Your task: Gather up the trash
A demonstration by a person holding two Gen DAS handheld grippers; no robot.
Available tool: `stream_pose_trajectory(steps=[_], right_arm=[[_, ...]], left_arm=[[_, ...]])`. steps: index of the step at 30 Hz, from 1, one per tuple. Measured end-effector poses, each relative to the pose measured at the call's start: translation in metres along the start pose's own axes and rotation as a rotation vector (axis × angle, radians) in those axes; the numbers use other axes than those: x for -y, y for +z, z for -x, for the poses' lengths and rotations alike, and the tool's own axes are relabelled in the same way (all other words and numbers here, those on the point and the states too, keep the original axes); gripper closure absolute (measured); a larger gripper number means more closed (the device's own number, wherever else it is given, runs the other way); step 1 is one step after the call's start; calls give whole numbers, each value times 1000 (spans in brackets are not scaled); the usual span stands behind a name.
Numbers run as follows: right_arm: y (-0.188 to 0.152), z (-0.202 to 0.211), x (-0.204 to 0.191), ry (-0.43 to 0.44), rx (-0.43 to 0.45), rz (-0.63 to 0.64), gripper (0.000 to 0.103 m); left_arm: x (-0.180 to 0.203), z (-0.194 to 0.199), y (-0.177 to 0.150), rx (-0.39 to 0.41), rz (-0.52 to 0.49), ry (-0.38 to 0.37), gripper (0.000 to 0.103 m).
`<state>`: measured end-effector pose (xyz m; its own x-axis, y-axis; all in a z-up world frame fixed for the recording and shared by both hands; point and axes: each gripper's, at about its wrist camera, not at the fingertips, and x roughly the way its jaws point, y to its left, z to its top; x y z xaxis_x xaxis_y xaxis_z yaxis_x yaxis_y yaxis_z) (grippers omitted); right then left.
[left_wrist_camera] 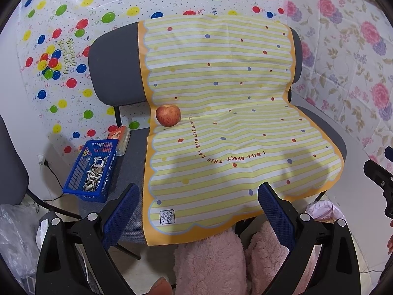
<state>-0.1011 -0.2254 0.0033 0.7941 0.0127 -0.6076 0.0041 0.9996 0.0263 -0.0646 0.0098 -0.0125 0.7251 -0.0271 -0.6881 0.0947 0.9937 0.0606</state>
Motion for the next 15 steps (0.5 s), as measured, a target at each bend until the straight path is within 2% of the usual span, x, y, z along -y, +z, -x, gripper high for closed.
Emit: stream_pose_trajectory(steps=[15], right_arm=[[2, 0, -1, 1, 1, 0, 5]], left_arm=[[-2, 1, 2, 2, 4, 2, 7]])
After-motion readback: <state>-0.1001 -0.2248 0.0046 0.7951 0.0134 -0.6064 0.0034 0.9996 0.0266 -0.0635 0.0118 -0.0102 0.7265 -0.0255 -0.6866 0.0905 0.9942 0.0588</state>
